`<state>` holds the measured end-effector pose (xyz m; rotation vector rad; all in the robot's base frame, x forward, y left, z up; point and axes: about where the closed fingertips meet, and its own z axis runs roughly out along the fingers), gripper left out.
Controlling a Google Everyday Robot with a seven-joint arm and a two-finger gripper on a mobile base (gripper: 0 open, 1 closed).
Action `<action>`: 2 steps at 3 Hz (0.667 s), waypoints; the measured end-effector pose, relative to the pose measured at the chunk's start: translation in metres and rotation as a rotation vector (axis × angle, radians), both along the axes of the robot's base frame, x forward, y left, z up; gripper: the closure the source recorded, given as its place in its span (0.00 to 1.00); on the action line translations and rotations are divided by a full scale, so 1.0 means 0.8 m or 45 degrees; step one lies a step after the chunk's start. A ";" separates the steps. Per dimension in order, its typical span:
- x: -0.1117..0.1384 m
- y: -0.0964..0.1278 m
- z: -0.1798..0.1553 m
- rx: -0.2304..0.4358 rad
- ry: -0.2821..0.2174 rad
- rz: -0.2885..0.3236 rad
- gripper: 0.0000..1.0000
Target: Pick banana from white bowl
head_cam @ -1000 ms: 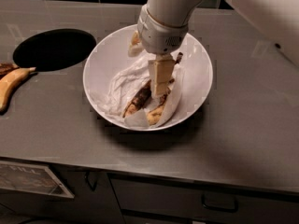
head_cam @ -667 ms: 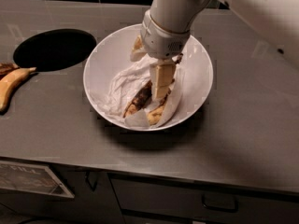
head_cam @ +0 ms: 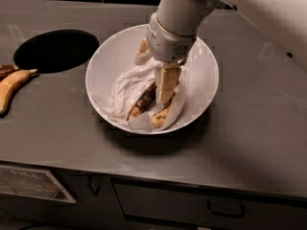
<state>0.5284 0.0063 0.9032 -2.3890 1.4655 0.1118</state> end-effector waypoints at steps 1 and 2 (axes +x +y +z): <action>0.005 0.007 -0.006 -0.006 0.015 0.020 0.32; 0.007 0.007 -0.024 0.007 0.032 0.028 0.35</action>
Offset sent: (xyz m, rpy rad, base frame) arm 0.0104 0.0121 -0.0156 -0.0168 0.0410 0.0371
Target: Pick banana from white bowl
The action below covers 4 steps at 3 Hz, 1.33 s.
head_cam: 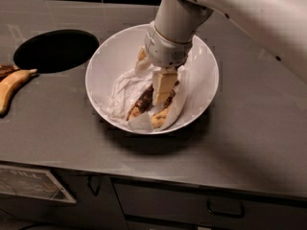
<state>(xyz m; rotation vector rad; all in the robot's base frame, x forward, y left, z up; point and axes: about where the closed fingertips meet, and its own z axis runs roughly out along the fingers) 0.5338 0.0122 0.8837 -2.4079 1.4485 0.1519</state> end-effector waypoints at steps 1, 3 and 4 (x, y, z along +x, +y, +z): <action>0.000 0.000 0.000 0.000 0.000 0.001 0.35; 0.020 0.002 -0.028 0.007 0.014 0.017 0.39; 0.020 0.000 -0.031 0.005 0.016 0.011 0.39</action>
Offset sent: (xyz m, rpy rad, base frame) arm 0.0161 0.0076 -0.0028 -0.0150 0.0007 0.0360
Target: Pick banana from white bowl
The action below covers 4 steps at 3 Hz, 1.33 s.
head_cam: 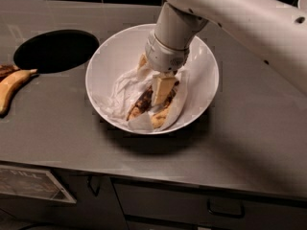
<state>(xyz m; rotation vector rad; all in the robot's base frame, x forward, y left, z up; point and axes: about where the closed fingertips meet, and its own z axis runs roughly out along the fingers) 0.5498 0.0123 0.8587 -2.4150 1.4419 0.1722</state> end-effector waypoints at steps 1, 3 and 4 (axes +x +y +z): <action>-0.001 -0.001 -0.002 -0.001 0.000 -0.002 0.58; -0.001 -0.001 -0.002 -0.001 0.000 -0.002 1.00; -0.001 -0.001 -0.002 -0.001 0.000 -0.002 1.00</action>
Offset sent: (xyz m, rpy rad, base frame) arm -0.0004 -0.0008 -0.0016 -0.0009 0.0002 -0.0018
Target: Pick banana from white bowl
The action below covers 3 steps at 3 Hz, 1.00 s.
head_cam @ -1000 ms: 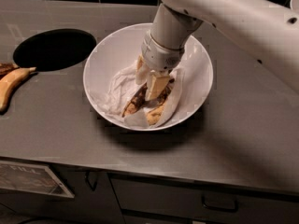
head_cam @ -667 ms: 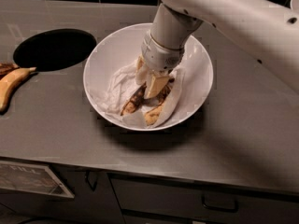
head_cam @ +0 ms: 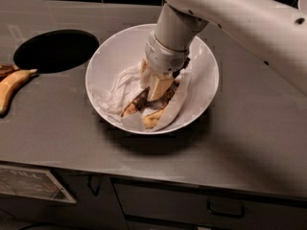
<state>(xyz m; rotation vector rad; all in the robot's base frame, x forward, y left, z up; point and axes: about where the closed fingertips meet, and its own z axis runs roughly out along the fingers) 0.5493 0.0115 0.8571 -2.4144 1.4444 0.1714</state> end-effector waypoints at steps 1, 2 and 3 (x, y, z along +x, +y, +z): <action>-0.008 0.003 0.024 0.004 -0.057 -0.002 1.00; -0.022 0.011 0.064 -0.005 -0.147 0.013 1.00; -0.036 0.019 0.098 -0.006 -0.231 0.035 1.00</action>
Offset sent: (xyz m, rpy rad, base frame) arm -0.0308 0.0139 0.0926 -0.0131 -0.2028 0.0194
